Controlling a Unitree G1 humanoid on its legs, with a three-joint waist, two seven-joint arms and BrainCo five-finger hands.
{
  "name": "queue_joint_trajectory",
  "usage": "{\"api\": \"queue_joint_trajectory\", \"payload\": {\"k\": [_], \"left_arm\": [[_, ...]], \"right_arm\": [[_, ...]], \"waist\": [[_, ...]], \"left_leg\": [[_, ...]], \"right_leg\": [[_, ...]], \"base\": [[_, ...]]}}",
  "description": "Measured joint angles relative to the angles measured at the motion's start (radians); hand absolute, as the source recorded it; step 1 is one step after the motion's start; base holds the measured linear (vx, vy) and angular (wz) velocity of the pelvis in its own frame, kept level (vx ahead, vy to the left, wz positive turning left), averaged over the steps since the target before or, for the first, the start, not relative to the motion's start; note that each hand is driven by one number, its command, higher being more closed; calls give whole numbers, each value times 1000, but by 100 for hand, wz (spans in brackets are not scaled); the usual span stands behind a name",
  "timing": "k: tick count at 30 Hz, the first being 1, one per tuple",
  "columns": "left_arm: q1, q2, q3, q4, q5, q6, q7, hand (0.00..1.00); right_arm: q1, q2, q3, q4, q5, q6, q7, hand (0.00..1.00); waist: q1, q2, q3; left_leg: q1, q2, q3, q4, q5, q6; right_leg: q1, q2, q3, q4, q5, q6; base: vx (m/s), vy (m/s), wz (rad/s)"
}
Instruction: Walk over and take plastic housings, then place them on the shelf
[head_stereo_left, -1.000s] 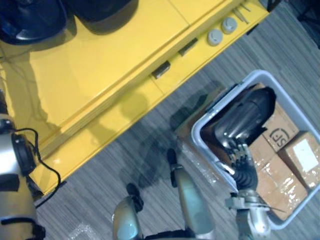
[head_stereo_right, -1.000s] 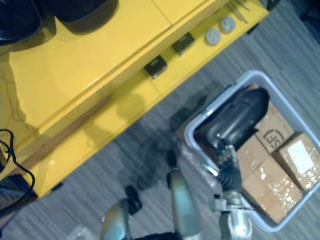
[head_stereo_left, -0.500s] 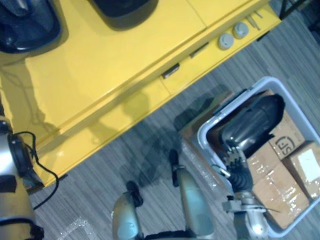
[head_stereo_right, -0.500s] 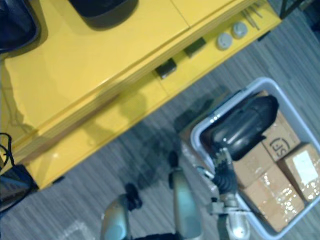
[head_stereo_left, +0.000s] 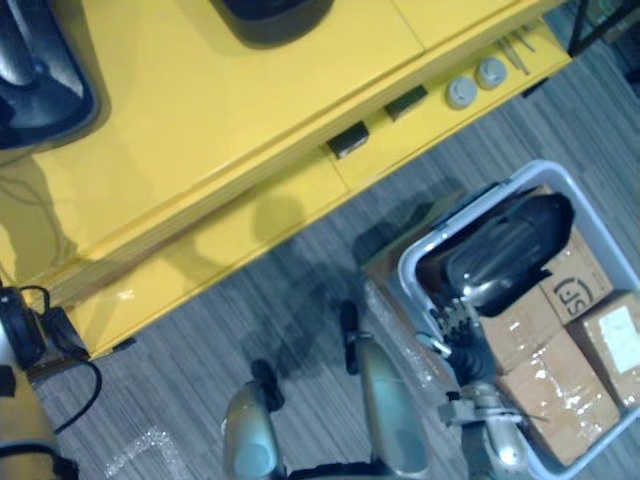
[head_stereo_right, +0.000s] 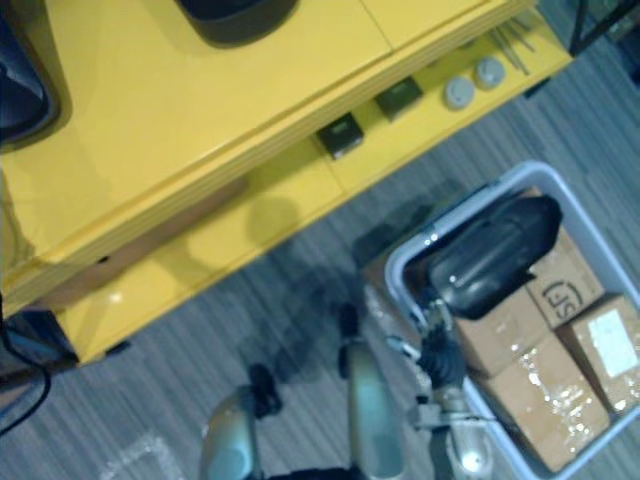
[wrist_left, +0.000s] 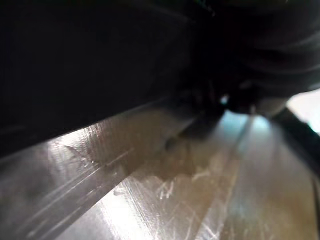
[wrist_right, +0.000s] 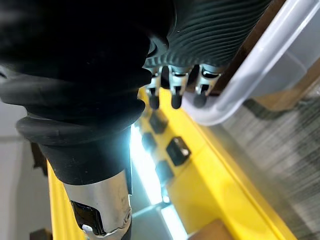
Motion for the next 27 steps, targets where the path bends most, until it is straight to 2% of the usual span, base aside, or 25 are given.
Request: {"api": "queue_joint_trajectory", "payload": {"k": [4, 5, 14, 17, 20, 23, 27], "left_arm": [[43, 0, 33, -2, 0, 1, -9, 100], [53, 0, 34, -2, 0, 1, -13, 0], [109, -8, 36, -2, 0, 19, -24, 0], [110, -34, 99, -2, 0, 20, -22, 0], [116, -45, 108, -2, 0, 20, -22, 0], [135, -47, 112, -2, 0, 21, -19, 0], [173, -93, 153, -2, -3, 23, 15, 0]], "right_arm": [[0, -1, 3, 1, 0, 0, 1, 0], [0, -3, 5, 1, 0, 0, 1, 0], [1, -5, 27, 1, -1, 1, 0, 0], [1, -5, 27, 1, -1, 1, 0, 0], [1, -6, 27, 1, -1, 1, 1, 0], [1, -6, 27, 1, -1, 2, 1, 0], [2, -9, 32, 0, -1, 2, 2, 0]], "waist": [[-3, -9, -44], [-3, -8, -52], [-3, -13, -64], [-3, -15, -65], [-4, -18, -67], [-7, -25, -81], [-7, -26, -124]], "left_leg": [[-22, 0, 5, 1, 0, 0], [-26, 0, 5, 2, 0, 0], [-30, 2, 9, 17, 0, 0], [-30, 2, 9, 17, 0, 0], [-29, 3, 10, 18, 0, 0], [-29, 7, 12, 18, -1, 0], [-24, 11, 16, 15, -2, -2]], "right_leg": [[-27, 0, 3, -1, 3, 0], [-29, 0, 3, -1, 3, 0], [-30, -1, 9, -2, 5, 3], [-30, -1, 10, -2, 5, 3], [-30, 0, 11, -3, 7, 3], [-30, 5, 12, -7, 10, 2], [-29, 11, 15, -7, 10, 2]], "base": [[13, -9, -2], [46, -5, 0], [4, 0, 0], [0, 0, 0], [0, 0, 0], [2, -16, -4], [15, -3, -4]]}}
